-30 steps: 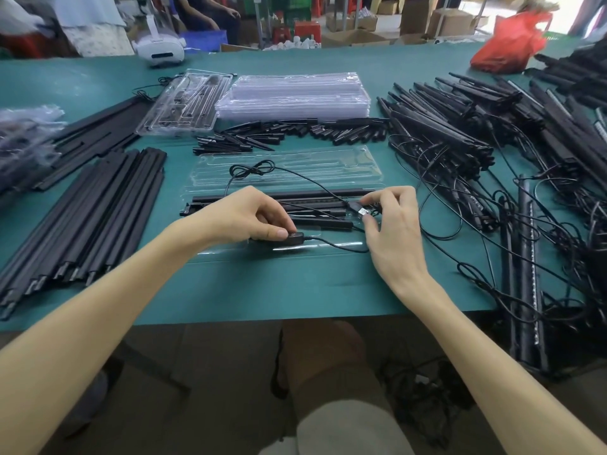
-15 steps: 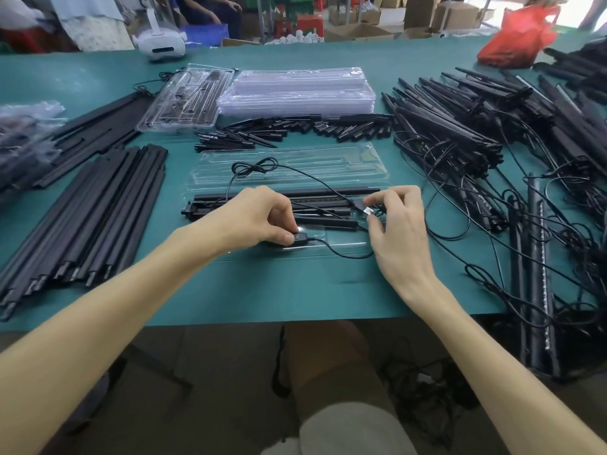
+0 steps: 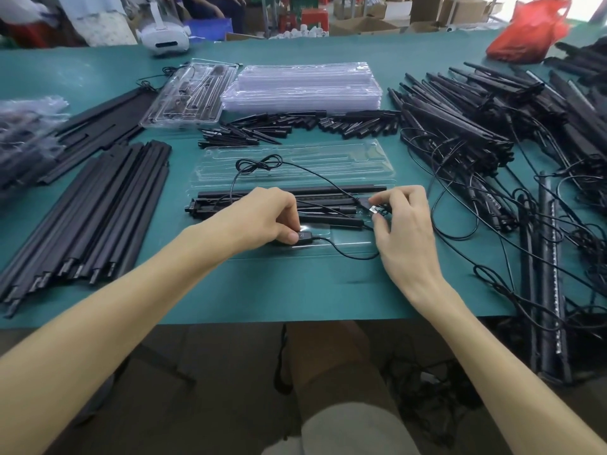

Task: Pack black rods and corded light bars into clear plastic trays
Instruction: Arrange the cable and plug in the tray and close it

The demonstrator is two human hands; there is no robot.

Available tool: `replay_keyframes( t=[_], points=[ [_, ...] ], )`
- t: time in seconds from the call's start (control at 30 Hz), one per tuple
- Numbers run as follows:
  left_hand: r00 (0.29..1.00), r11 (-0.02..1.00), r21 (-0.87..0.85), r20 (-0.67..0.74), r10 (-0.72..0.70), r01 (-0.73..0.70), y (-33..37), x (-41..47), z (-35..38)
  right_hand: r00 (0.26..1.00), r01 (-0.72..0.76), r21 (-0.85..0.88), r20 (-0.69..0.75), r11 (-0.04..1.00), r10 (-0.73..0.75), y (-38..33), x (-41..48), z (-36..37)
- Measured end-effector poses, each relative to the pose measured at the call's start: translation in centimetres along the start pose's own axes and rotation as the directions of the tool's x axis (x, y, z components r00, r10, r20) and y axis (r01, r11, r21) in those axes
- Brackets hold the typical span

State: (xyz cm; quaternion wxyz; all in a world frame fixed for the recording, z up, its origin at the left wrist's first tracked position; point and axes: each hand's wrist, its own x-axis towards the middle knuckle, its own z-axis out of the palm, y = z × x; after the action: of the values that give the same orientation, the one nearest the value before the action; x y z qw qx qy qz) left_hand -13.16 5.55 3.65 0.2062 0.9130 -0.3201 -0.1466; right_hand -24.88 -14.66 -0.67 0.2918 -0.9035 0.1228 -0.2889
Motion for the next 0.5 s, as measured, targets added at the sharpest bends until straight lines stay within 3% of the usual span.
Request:
replay_keyframes(
  t=[0.5],
  points=[
    [0.997,0.997,0.032,-0.038,0.064,-0.063,0.45,-0.99,-0.40,1.000,-0.018,0.007,0.009,1.000,0.018,0.11,0.04,-0.15]
  ],
)
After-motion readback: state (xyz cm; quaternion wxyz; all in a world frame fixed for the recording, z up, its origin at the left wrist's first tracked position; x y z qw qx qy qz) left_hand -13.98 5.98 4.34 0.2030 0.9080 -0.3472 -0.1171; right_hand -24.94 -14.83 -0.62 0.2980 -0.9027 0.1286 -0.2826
